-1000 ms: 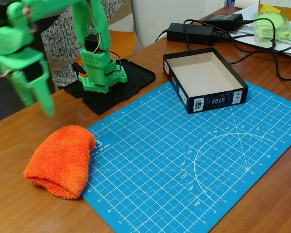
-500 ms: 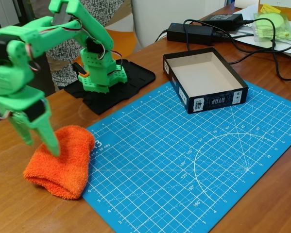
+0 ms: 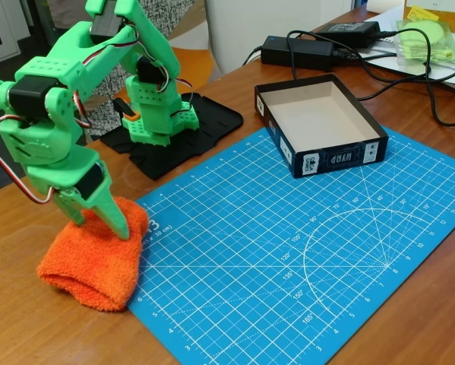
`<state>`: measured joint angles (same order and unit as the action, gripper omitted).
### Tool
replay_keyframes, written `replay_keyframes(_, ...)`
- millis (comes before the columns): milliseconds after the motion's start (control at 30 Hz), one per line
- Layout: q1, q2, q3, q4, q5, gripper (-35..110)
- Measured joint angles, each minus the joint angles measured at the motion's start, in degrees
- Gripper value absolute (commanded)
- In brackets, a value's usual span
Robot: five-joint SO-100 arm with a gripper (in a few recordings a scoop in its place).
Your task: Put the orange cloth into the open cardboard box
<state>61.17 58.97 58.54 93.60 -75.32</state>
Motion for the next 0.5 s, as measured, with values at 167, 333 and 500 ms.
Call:
replay_keyframes(167,-0.35,-1.49,0.0,-2.55,1.85,35)
replay_keyframes(333,-0.35,-3.78,0.0,-5.54,1.58,33)
replay_keyframes(500,-0.53,-6.5,-1.93,-6.06,1.93,33)
